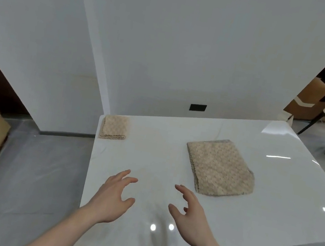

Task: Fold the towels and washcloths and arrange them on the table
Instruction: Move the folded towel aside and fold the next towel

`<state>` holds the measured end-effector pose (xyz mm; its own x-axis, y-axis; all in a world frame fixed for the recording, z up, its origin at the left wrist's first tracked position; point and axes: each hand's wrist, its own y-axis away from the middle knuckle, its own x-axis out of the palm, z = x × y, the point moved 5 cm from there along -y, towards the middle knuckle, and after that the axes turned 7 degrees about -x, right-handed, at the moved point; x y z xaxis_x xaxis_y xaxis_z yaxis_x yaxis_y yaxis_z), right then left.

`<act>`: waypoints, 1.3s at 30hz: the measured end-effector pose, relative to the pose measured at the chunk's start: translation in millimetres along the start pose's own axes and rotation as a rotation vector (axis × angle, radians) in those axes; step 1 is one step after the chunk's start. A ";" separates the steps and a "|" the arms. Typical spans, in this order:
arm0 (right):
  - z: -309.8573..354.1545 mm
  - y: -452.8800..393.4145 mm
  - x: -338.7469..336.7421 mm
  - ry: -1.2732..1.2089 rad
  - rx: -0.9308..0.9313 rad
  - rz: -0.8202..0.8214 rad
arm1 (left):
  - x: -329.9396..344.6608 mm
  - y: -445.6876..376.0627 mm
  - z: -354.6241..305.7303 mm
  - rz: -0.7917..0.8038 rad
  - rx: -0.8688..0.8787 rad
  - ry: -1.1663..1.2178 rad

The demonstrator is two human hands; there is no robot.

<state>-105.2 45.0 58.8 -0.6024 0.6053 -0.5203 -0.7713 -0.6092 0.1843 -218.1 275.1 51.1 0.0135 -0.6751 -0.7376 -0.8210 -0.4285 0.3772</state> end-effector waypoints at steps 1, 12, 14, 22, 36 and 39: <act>-8.4 0.8 -11.3 -0.004 -0.005 0.010 | 8.5 1.8 -7.9 -0.003 -0.019 0.012; -71.1 12.3 -106.7 0.056 -0.021 0.086 | 91.0 27.8 -111.3 0.020 -0.038 0.090; -75.7 15.9 -115.4 0.055 -0.016 0.073 | 92.2 29.8 -110.9 0.020 -0.047 0.085; -98.8 39.6 -150.3 0.098 0.029 0.005 | 98.4 10.9 -103.2 -0.002 -0.033 0.034; -163.2 5.1 -254.0 0.172 -0.032 0.070 | 174.4 -20.2 -206.5 -0.040 -0.013 0.077; -191.2 -23.6 -283.3 0.209 -0.082 0.149 | 203.5 -36.6 -228.5 -0.054 -0.080 0.071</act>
<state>122.9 -210.0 42.5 -0.6456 0.3922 -0.6553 -0.6532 -0.7281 0.2077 -54.9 16.1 15.1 0.0989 -0.6894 -0.7176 -0.7699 -0.5099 0.3837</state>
